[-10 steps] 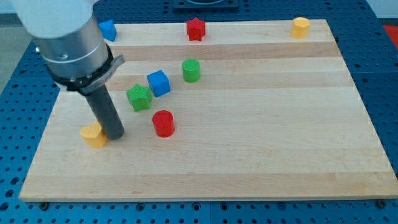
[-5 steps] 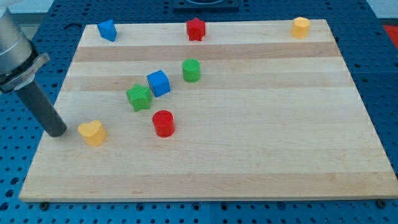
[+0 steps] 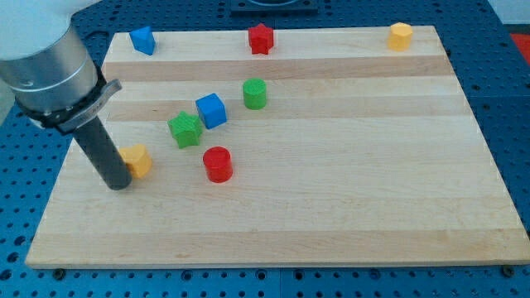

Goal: Slide yellow heart to the center left

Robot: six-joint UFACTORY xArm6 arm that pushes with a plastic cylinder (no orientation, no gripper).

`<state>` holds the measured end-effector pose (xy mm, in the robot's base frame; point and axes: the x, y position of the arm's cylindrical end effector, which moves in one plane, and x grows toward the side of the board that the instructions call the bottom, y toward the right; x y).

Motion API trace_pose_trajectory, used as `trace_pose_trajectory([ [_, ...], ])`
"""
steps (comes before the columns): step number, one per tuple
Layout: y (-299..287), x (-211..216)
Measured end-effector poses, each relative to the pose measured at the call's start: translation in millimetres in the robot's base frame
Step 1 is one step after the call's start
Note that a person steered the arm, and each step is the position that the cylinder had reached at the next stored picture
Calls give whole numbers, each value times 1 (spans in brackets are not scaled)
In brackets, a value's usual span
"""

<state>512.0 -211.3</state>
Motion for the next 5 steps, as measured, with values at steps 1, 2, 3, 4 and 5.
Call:
trace_pose_trajectory([
  [1, 26, 4],
  [2, 57, 3],
  [3, 48, -9],
  [4, -2, -20],
  [5, -28, -51],
])
